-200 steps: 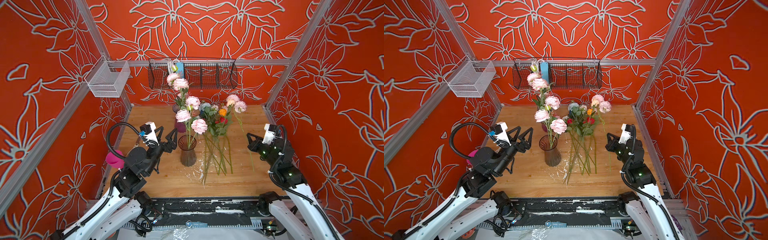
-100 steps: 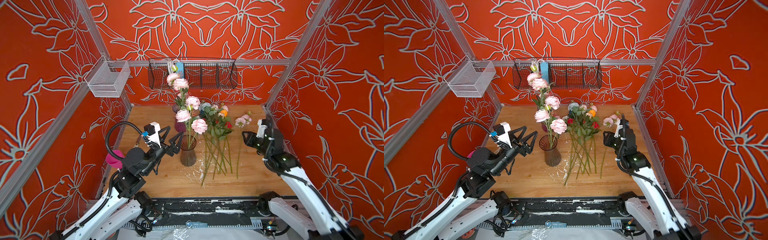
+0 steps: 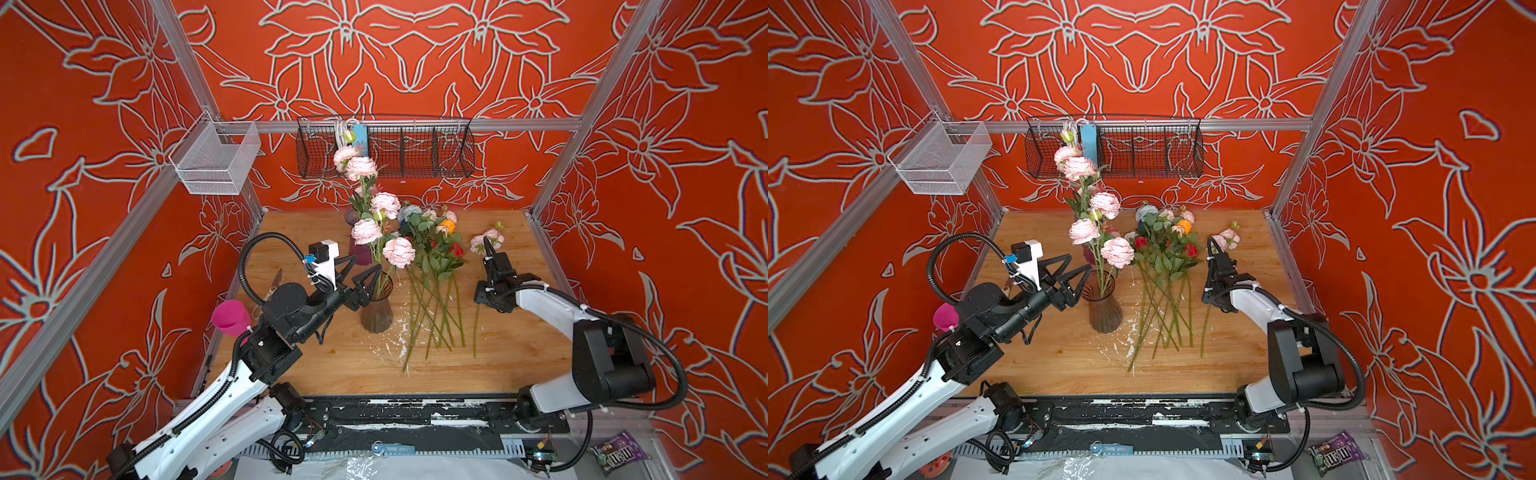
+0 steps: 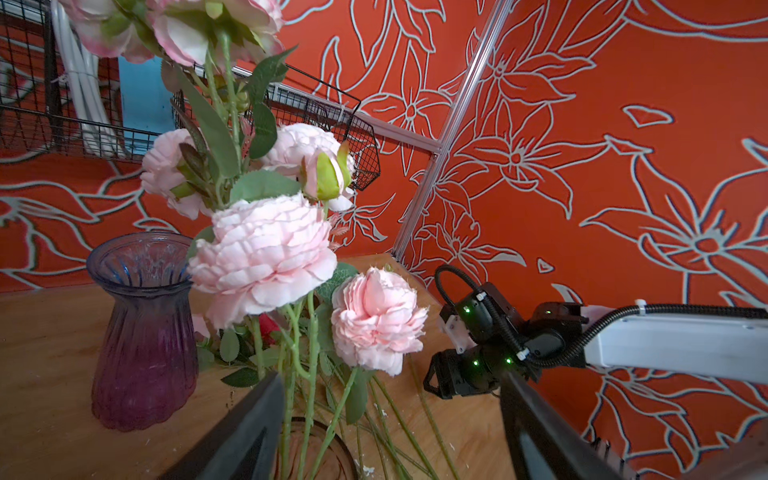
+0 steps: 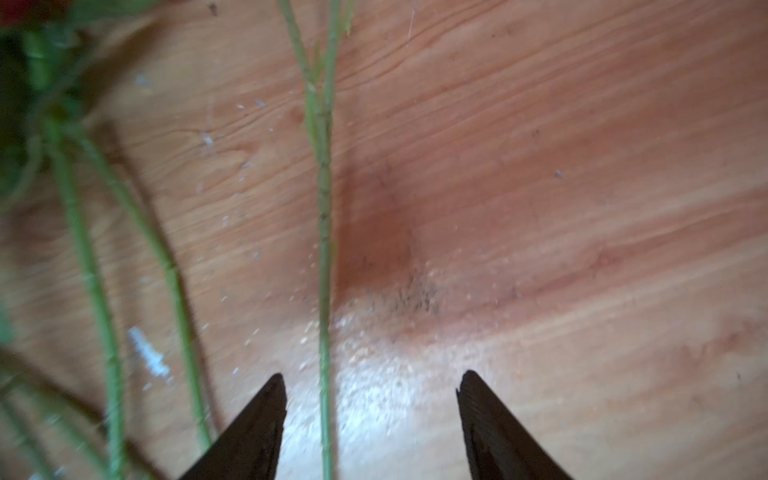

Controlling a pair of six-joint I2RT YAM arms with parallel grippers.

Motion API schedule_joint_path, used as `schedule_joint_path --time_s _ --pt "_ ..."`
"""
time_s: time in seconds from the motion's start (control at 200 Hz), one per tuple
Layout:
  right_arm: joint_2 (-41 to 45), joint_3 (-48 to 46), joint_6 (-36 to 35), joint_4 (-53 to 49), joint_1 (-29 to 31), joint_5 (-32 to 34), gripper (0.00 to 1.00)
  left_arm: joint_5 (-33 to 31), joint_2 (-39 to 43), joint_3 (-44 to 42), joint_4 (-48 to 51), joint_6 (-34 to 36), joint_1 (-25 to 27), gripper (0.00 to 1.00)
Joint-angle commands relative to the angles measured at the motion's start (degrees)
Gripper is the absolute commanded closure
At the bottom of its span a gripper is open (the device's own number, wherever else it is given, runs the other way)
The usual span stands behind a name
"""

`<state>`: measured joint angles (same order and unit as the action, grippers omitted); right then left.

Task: Arrange the flowers into the vase
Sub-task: 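Raise the pink flower upright with the right gripper while the left gripper moves toward it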

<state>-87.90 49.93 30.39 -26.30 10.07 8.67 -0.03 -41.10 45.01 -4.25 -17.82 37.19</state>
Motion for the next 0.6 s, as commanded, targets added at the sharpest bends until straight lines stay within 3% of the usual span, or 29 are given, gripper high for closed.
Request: schedule_joint_path --time_s 0.0,0.14,0.24,0.485,0.595 --pt "-3.3 1.7 -0.1 0.3 -1.0 -1.1 0.32 0.3 0.6 1.1 -0.3 -0.5 0.1 0.19" --pt "-6.1 2.4 0.1 1.2 -1.5 -2.6 0.36 0.2 0.5 1.1 -0.4 -0.3 0.1 0.19" --pt "-7.6 2.5 0.0 2.4 -1.8 -5.2 0.46 0.0 0.4 1.1 -0.2 -0.2 0.1 0.19" --pt "-6.5 2.9 -1.1 2.3 -2.0 -6.5 0.89 -0.6 1.3 1.0 -0.4 0.4 0.1 0.19" --pt "-1.2 1.5 -0.8 2.9 -1.9 -6.1 0.97 -0.5 1.2 1.2 -0.1 0.6 0.1 0.18"
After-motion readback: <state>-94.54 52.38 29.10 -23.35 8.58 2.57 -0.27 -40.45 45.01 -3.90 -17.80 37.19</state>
